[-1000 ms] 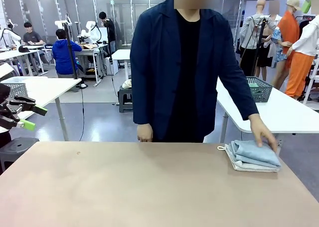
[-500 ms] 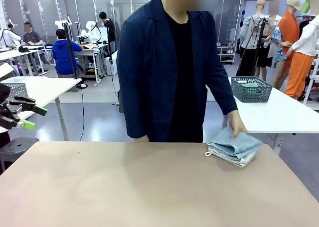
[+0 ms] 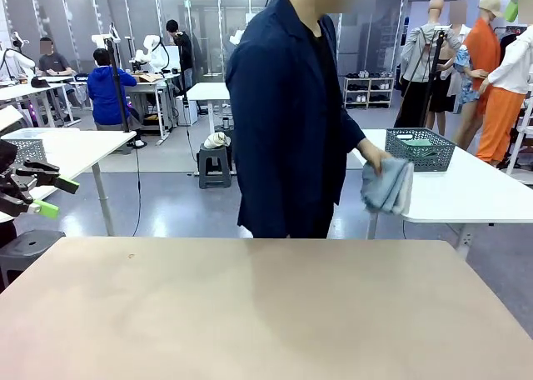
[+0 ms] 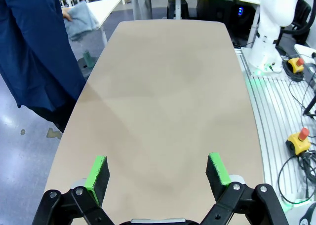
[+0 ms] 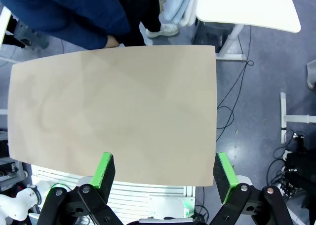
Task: Fold the towels and place them in the basket.
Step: Stack the folded Towel with hook on the right side of the table.
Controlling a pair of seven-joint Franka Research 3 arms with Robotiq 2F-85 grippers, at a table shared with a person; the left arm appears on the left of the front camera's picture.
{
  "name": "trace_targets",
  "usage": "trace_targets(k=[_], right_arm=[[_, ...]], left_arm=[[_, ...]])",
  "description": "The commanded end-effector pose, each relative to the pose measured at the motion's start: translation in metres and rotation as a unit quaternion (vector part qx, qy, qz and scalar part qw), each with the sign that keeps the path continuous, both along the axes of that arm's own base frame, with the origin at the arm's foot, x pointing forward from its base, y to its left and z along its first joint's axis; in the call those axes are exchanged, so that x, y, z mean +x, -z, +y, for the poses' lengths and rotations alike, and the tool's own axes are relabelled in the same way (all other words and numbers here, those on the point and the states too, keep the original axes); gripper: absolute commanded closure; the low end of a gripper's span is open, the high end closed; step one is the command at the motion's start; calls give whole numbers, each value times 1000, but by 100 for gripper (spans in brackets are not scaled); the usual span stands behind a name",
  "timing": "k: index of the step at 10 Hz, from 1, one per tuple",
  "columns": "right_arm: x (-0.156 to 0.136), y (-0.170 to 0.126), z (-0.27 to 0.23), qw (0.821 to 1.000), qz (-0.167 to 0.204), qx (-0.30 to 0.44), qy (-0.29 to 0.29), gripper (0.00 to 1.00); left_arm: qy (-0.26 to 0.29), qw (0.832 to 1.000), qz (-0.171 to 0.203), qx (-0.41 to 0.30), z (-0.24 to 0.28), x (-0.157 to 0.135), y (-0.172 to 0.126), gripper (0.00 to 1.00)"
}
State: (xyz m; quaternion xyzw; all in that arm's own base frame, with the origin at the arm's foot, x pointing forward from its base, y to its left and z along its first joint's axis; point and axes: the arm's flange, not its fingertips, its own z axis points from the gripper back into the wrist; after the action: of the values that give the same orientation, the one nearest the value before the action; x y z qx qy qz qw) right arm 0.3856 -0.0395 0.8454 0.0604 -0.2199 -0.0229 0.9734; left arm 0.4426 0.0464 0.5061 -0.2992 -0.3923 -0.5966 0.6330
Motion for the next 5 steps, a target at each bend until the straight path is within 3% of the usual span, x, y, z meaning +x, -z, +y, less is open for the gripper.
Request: trace_targets(k=[1, 5], right_arm=[[0, -3, 0, 1000, 4, -1, 2, 0], [0, -3, 0, 1000, 4, -1, 2, 0]], left_arm=[[0, 1000, -2, -3, 0, 0, -2, 0], [0, 1000, -2, -3, 0, 0, -2, 0]])
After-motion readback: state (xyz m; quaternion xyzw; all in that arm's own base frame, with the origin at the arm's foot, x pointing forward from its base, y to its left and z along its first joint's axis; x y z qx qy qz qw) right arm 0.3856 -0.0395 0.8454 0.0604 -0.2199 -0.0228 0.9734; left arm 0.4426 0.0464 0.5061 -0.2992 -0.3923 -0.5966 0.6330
